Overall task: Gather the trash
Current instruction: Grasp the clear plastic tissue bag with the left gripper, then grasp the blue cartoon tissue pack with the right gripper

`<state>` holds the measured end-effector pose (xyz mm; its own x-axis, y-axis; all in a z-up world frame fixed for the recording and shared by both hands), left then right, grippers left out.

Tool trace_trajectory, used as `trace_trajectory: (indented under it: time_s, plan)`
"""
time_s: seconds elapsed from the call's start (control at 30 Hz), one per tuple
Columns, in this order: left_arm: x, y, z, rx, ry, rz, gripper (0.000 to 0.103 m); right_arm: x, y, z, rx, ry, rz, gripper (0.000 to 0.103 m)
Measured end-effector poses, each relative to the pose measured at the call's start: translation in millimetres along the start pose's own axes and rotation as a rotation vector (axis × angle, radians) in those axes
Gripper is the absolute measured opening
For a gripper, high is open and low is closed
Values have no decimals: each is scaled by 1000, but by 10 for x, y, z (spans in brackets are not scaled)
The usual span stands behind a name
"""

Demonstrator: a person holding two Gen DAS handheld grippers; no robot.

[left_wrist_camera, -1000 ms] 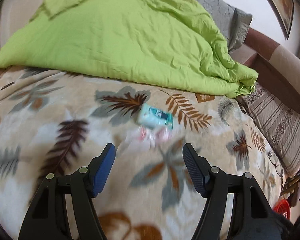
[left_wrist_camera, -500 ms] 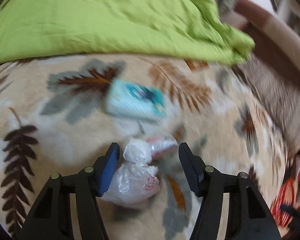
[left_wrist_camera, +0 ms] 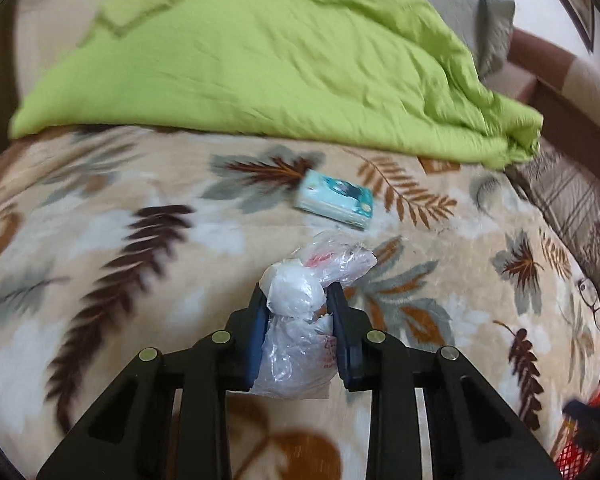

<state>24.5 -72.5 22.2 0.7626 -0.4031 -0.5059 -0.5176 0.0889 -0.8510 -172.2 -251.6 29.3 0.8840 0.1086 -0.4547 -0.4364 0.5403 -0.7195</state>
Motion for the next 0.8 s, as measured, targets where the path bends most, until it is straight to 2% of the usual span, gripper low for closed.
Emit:
trace_trajectory:
  time_s: [0.07, 0.13, 0.23, 0.33, 0.4, 0.57, 0.73, 0.8]
  plan:
    - [-188, 29, 111, -51, -50, -35, 28, 115, -142, 26, -42, 14, 5, 69]
    - [-206, 102, 168, -84, -81, -30, 28, 327, -333, 115, -67, -29, 30, 69]
    - [-164, 168, 250, -102, -104, -48, 28, 738, -652, 284, -128, -61, 37, 69]
    - [-81, 255, 333, -129, -98, -28, 28, 1215, -835, 407, -176, -70, 58, 69]
    - [-33, 272, 367, -123, -92, -15, 28, 1575, -899, 449, -184, -72, 96, 69]
    - [-2, 252, 427, -124, -75, -17, 28, 2458, -1071, 562, -202, -56, 110, 68]
    - [34, 255, 482, -146, -69, -10, 28, 3067, -1134, 553, -191, -21, 143, 68]
    - [50, 263, 495, -147, -73, -5, 28, 3202, -1066, 532, -156, -30, 203, 68]
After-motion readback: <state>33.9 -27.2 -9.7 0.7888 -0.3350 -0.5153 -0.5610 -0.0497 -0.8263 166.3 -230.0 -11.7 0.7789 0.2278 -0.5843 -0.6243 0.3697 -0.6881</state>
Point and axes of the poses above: each gripper's, at about its wrist camera, not at the fingertips, and x roughly the way its jaws point, z to its left, y to its underside, the point moved 6 cm from there along x, roughly the way its jaws point, and after that the axes turned 15 degrees about -z, right-handed, at the moved point
